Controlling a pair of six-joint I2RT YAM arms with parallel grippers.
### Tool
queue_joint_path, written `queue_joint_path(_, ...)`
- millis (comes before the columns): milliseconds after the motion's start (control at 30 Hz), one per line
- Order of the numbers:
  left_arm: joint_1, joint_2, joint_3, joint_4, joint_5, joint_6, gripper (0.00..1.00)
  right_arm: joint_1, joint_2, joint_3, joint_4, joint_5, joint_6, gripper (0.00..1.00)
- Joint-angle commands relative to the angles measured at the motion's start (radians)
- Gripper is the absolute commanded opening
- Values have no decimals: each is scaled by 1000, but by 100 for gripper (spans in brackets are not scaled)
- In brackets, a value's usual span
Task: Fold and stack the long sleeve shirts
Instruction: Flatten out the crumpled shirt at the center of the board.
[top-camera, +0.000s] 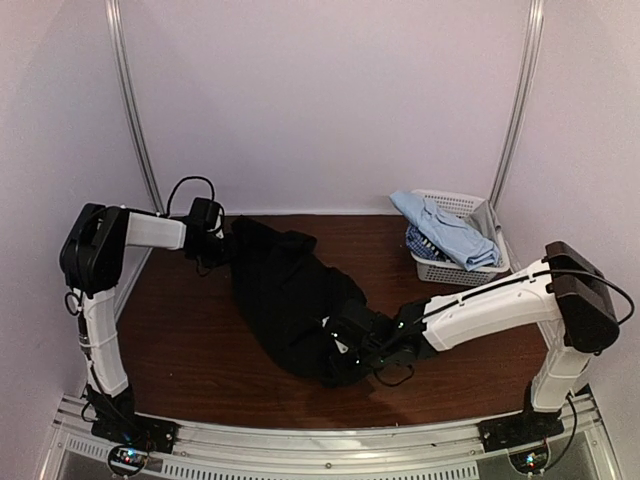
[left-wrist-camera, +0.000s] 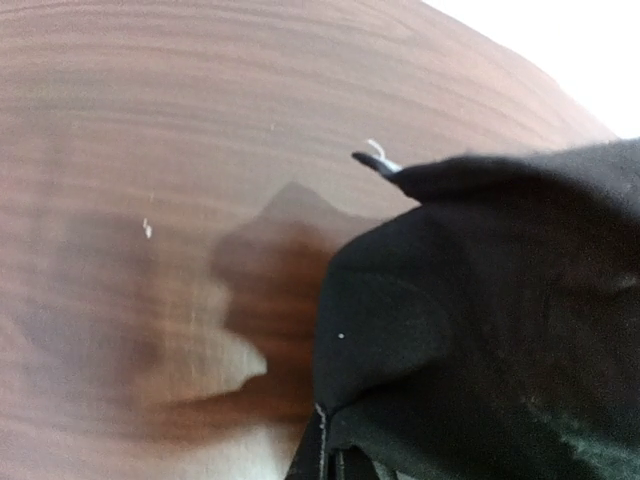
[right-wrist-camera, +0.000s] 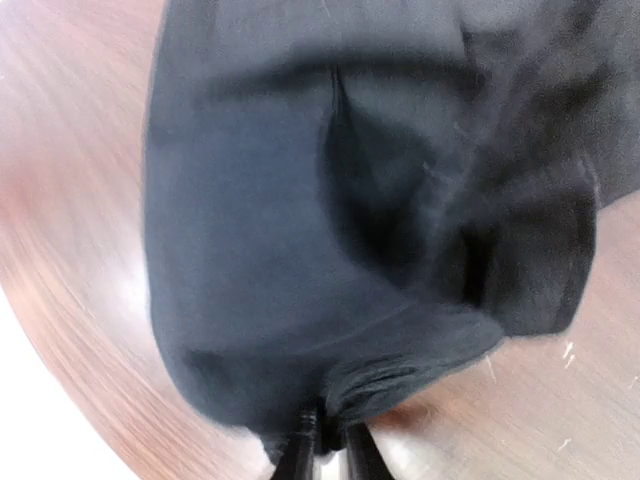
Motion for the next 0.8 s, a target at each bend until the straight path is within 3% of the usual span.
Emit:
queue_joint_path(0, 13, 38, 73, 12, 71, 25, 0, 6, -16, -8, 41, 39, 76, 25)
queue_joint_path(67, 14, 45, 92, -1, 76, 31, 4, 1, -29, 13, 22, 63, 60, 43)
queue_joint_path(167, 19, 49, 114, -21, 78, 40, 15, -20, -53, 41, -26, 95, 32, 61)
queue_joint_path(267, 26, 45, 135, -41, 73, 48, 31, -55, -81, 59, -64, 127, 3, 72)
queue_joint_path(500, 64, 13, 187, -98, 33, 68, 58, -170, -120, 78, -77, 143, -60, 84)
queue_joint_path(767, 115, -18, 232, -152, -4, 91, 66, -273, -4, 215, -63, 119, -166, 85)
